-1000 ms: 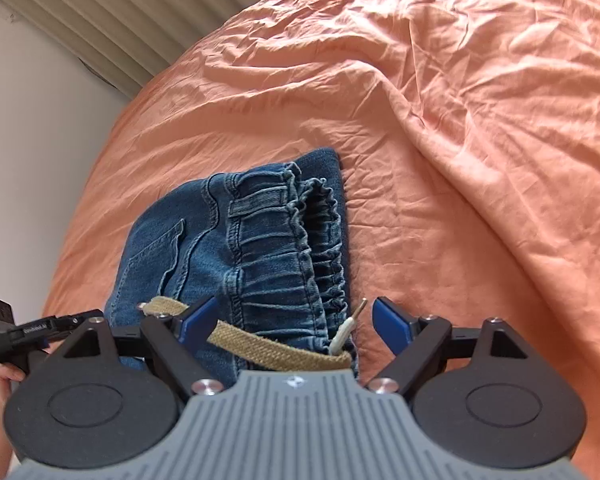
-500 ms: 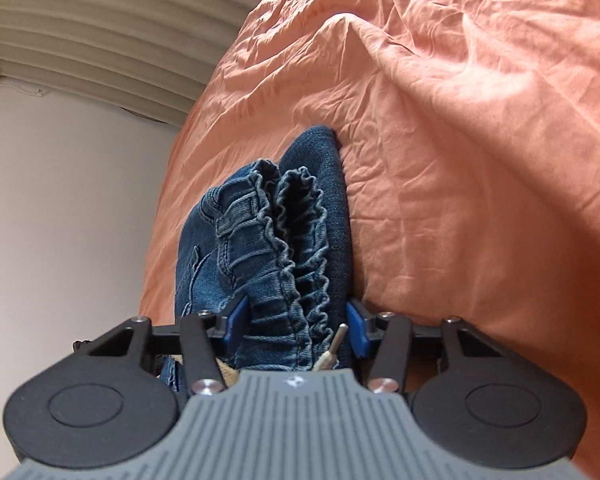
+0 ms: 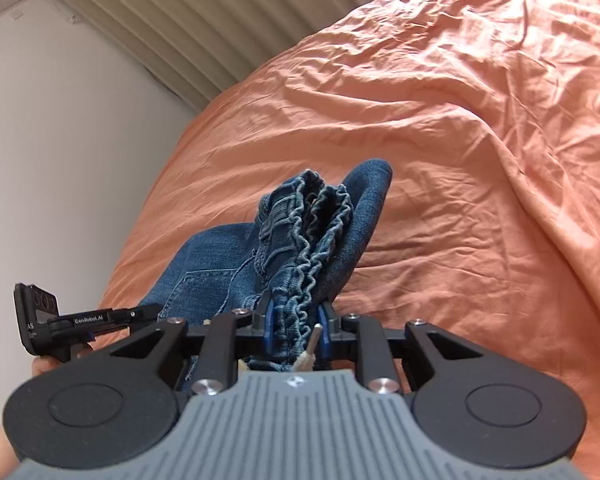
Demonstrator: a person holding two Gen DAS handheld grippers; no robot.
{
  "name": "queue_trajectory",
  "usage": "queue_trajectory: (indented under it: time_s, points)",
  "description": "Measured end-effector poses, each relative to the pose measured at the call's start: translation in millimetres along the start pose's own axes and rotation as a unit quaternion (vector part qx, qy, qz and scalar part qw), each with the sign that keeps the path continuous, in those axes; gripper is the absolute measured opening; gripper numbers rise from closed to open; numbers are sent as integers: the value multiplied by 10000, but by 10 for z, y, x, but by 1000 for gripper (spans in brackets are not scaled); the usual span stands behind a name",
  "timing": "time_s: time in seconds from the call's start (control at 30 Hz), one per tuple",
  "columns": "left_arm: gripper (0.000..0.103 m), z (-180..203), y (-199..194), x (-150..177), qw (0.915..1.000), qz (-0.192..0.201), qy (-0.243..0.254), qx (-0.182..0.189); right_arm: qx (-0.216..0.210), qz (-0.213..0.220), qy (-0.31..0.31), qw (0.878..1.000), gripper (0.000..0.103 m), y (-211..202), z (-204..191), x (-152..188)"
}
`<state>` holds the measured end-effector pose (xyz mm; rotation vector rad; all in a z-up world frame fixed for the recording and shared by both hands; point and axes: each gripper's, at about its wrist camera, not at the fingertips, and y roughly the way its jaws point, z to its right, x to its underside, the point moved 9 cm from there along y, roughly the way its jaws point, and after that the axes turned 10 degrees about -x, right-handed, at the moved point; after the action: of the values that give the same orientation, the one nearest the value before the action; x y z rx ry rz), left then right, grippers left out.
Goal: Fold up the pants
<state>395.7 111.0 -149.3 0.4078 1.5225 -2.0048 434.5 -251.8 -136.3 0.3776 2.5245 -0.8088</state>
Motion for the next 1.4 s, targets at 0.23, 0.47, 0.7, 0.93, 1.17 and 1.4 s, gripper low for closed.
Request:
queue_trajectory:
  time_s: [0.23,0.47,0.7,0.93,1.17,1.4]
  points:
    - [6,-569,-834,-270,9971,381,295,-587,-519,-21,-227,9984,17,457,-890,93]
    - [6,-1347,-1331,-489,9891,576,272,-1329,-933,-205,-216,9952,17,1348,-1577,238]
    - [6,-2090,-1308,-663,9832,609,4,-1721,-1124,-336,-302,9926,17,2168,-1945,390]
    - [7,-2648,-727,-542,9854,480,-350,-1596,-880,-715,-271,9932,17,2742,-1629,605]
    - [8,-3136,-249,-306,9860,337,-774,-1441,-815,-841,73,9931,16,2996,-1109,776]
    - [21,-3299,-414,-313,9862,306,-796,-1418,-572,-849,-39,9947,31,3002,-1121,677]
